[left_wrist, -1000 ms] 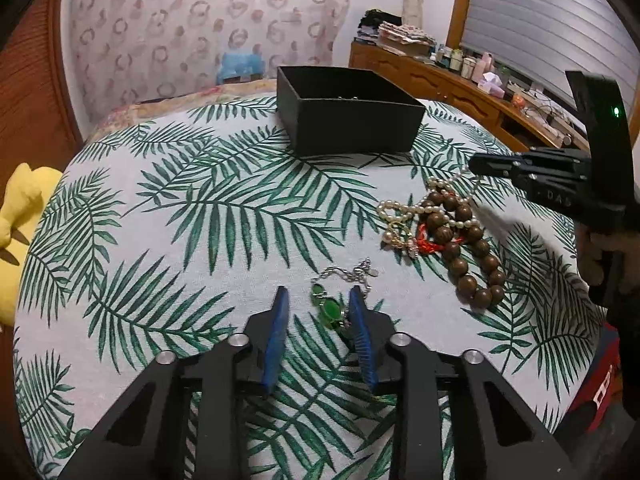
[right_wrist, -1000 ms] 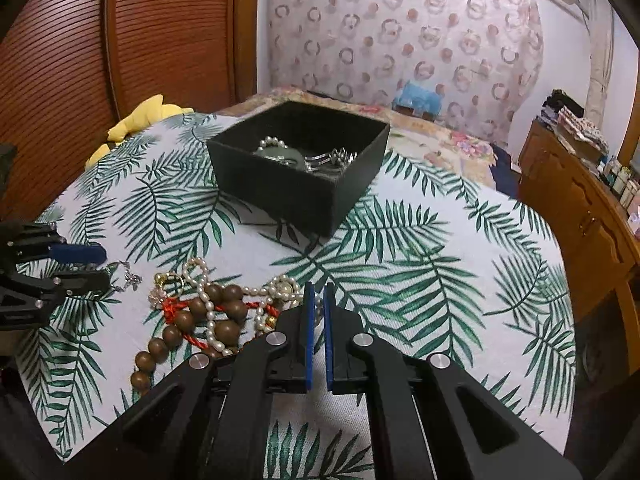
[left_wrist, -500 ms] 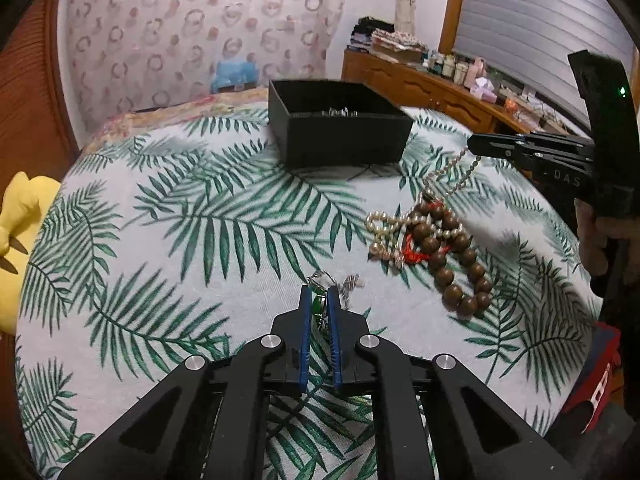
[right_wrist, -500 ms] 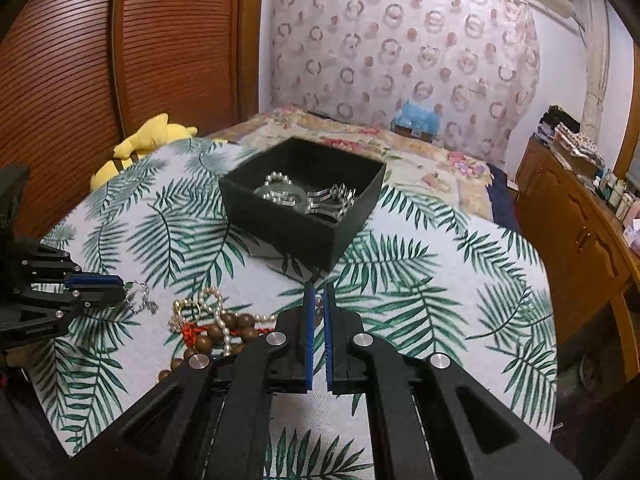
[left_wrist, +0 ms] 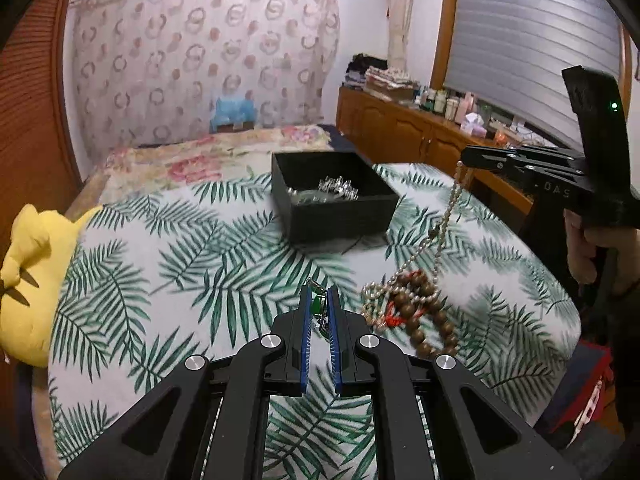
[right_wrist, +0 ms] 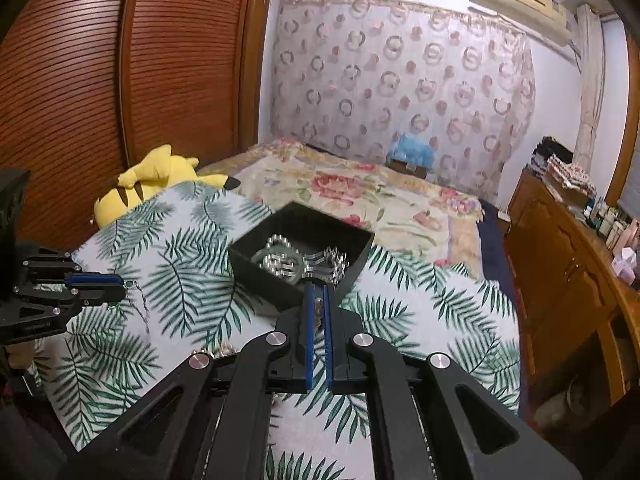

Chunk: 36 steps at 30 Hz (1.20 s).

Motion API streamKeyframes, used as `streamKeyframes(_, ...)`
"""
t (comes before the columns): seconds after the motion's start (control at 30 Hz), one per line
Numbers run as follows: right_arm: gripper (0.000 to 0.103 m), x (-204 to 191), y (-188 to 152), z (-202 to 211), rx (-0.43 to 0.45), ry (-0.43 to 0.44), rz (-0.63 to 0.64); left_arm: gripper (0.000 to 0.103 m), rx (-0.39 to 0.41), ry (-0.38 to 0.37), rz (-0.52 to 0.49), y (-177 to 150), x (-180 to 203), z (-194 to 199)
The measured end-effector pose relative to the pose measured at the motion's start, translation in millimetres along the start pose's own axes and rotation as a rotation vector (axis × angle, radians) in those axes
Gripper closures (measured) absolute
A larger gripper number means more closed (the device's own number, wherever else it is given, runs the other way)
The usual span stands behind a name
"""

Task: Organize jewelry
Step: 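Lower the green-stone earring into the black box with the left tool while the right tool lowers a pearl strand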

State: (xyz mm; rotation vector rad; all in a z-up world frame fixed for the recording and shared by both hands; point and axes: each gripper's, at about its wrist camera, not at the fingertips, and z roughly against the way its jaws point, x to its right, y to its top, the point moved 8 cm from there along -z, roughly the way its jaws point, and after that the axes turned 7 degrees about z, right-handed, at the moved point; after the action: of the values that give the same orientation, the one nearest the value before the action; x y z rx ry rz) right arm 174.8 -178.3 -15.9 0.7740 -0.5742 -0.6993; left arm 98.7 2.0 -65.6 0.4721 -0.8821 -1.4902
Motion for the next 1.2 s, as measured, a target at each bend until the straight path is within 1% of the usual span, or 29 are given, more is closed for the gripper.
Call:
streamKeyframes(0.03,0.098,0.7,3.7,2.1,0.007,-0.002,0.001,0.096,0.010,-0.010,0.002,3.8,1.4,3.2)
streamKeyframes(0.3,0.098,3.4,35.8,16.5,0.050,-0.019,0.027,0.096,0.067,-0.007,-0.023,28.4,6.5,19.2)
streamKeyframes(0.53,0.098,10.5,59.5,25.0,0.084,-0.019,0.021,0.096,0.091,-0.004,-0.034,42.1,9.1,23.0)
streamKeyframes(0.67,0.098,15.9,71.8,29.9,0.103,-0.023,0.019,0.096,0.091,-0.006,-0.041,45.7,11.7,19.2)
streamKeyframes(0.83,0.098,23.0,85.8,30.5,0.118,-0.014,0.013,0.096,0.072,-0.011,-0.058,49.4,15.1,5.8)
streamKeyframes(0.97,0.098,29.6,94.1,24.7,0.127,-0.009,0.006,0.096,0.056,-0.015,-0.066,51.4,14.7,-6.3)
streamKeyframes(1.2,0.098,39.6,112.5,15.5,0.144,0.006,0.004,0.096,0.054,-0.024,-0.051,70.3,10.7,-20.7)
